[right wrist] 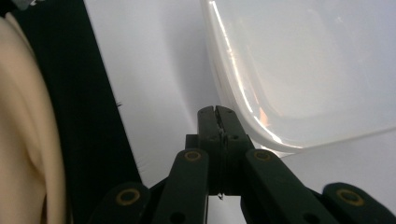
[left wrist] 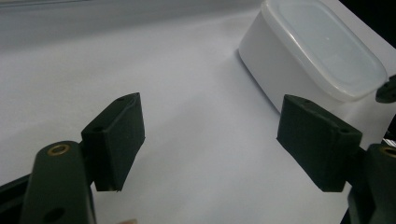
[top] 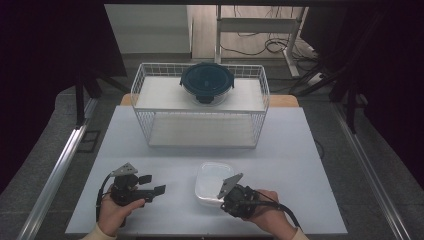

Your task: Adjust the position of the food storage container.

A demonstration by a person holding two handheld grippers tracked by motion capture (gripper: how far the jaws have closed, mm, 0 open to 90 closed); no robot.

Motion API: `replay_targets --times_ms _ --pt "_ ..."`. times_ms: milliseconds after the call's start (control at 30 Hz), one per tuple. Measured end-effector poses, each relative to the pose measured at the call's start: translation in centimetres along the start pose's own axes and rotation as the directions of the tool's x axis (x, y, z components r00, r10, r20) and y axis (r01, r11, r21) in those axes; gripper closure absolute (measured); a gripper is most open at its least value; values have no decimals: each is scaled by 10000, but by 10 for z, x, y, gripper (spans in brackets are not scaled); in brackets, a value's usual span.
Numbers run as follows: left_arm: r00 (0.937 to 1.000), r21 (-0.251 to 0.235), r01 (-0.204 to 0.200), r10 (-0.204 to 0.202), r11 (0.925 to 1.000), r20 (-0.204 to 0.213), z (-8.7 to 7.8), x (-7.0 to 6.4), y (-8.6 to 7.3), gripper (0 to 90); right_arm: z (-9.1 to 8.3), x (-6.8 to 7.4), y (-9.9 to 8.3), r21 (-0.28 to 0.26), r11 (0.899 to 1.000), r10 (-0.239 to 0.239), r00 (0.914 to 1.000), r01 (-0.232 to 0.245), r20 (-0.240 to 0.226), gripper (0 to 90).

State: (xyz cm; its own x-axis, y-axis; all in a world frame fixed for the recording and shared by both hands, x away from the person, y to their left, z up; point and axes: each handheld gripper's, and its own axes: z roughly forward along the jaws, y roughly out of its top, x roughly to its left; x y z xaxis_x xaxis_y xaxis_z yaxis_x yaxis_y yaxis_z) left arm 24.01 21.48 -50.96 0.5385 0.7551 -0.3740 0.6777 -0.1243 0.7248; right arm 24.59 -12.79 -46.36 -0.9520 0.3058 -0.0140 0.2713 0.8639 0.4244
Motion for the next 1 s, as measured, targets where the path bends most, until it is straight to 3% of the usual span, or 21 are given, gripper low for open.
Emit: replay_targets --times_ms 100,200,300,433,600,733,833,900,967,1000 --pt "10000 29 18 -18 10000 -9 1 1 0 228 0 -2 -2 -147 9998 136 9999 -137 -66 894" --pt "10000 28 48 -49 10000 57 1 1 0 228 -5 7 0 -668 9977 91 9991 -118 -403 894" --pt "10000 19 48 -48 10000 57 1 0 0 228 -15 13 4 -1162 9932 -56 9999 66 89 893" --pt "10000 -5 48 -48 10000 70 1 -1 0 228 -26 1 2 -1972 9784 674 9974 -612 251 893" --pt "10000 6 45 -45 10000 23 2 -1 -1 229 -36 -18 -17 -2865 9449 1759 9837 -1584 362 892" --pt "10000 -87 20 -19 10000 43 0 -4 0 229 -38 -33 -33 -3234 9125 2847 9566 -2506 618 804" --pt "10000 -187 0 1 9998 73 -1 -5 1 228 -35 -39 -42 -3649 8685 3863 9193 -3354 745 543" --pt "10000 -228 4 -2 9997 94 -1 -6 1 228 -32 -41 -45 -3720 8486 4352 8962 -3762 863 426" --pt "10000 -251 22 -19 9997 85 -2 -6 1 228 -30 -45 -48 -3883 8204 4736 8793 -4197 502 333" --pt "10000 -268 42 -40 9996 73 -2 -6 1 228 -30 -46 -50 -3979 8016 4957 8681 -4461 254 303"
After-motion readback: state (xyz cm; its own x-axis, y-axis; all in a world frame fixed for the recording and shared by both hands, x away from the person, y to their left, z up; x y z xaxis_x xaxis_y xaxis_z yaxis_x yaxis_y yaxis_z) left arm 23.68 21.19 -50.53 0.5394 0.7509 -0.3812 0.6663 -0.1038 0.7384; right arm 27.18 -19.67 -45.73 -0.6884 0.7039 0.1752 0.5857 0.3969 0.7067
